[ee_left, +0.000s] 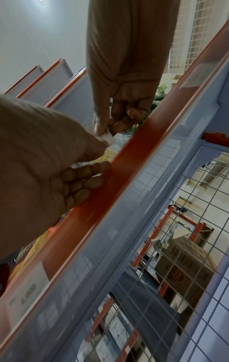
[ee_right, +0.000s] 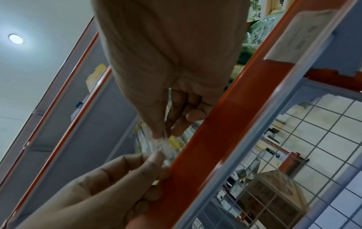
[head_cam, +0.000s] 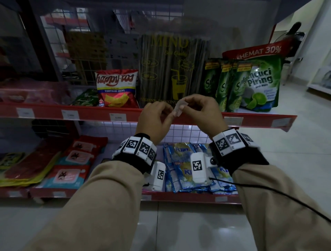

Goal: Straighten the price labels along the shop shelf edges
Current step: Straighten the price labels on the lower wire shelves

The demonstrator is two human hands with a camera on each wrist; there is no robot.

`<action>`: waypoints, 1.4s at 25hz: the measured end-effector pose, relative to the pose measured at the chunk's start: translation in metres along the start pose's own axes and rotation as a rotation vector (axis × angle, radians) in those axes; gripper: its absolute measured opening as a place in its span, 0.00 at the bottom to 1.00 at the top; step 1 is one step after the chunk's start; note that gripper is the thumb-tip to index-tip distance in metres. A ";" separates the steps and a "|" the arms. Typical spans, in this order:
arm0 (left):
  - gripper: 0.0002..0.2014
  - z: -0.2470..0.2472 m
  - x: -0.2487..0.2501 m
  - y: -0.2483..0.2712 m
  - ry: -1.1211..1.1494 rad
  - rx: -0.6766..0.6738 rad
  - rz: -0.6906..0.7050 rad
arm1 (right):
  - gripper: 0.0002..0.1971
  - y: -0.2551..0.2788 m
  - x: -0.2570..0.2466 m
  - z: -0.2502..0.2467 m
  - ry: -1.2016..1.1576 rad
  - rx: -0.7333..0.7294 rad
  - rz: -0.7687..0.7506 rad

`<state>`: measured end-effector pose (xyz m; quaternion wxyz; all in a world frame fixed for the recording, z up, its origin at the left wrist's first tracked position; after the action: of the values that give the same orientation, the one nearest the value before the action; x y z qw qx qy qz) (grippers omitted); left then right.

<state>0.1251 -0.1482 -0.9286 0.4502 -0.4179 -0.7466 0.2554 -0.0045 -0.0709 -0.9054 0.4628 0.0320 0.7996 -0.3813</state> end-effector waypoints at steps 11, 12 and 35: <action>0.13 -0.001 -0.004 -0.008 0.165 -0.038 -0.076 | 0.01 -0.005 0.001 -0.003 0.146 -0.110 -0.004; 0.12 -0.001 -0.005 -0.008 0.186 -0.047 -0.088 | 0.01 -0.005 0.002 -0.003 0.162 -0.122 -0.005; 0.08 -0.002 0.001 -0.013 -0.040 -0.133 0.018 | 0.02 -0.013 0.002 -0.009 0.314 -0.181 -0.009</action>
<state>0.1212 -0.1540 -0.9170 0.4040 -0.4486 -0.7670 0.2174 -0.0173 -0.0753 -0.8965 0.3317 0.0457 0.8933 -0.3000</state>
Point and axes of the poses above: each hand's wrist, its own y-axis away from the middle knuckle, its own z-axis out of the palm, x = y × z, the point moved 7 cm from there along -y, towards the middle knuckle, and after that the axes turned 3 degrees about x, right-handed, at the moved point
